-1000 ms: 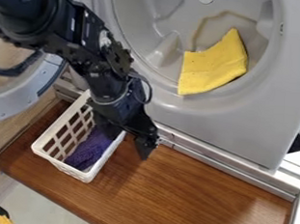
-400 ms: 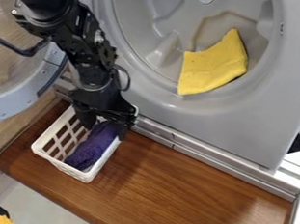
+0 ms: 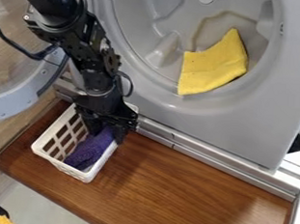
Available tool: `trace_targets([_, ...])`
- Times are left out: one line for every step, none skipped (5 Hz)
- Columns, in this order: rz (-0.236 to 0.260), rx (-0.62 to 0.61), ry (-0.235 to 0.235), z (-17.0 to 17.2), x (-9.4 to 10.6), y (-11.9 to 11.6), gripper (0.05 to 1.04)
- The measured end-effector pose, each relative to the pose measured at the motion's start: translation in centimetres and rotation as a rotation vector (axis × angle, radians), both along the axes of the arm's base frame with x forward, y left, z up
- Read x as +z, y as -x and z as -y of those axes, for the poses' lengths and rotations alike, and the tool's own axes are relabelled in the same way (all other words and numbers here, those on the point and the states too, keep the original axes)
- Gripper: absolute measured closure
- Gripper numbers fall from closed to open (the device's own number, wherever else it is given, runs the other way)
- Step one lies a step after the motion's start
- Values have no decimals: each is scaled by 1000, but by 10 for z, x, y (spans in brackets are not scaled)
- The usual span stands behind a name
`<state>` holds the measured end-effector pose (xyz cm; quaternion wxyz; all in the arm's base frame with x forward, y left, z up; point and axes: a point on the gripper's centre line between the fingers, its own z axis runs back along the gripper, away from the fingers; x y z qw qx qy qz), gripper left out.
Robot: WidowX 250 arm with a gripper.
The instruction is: Put the purple cloth inside the washing maching
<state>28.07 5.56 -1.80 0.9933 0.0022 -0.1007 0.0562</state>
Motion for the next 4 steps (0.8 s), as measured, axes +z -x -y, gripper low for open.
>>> trace_targets([3, -12, 3, 3, 1, 0, 695])
trace_targets([21, -20, 16, 7, 9, 5, 815])
trace_targets([51, -36, 31, 12, 25, 10, 832])
trace_targets([74, -22, 8, 10, 43, 18, 832])
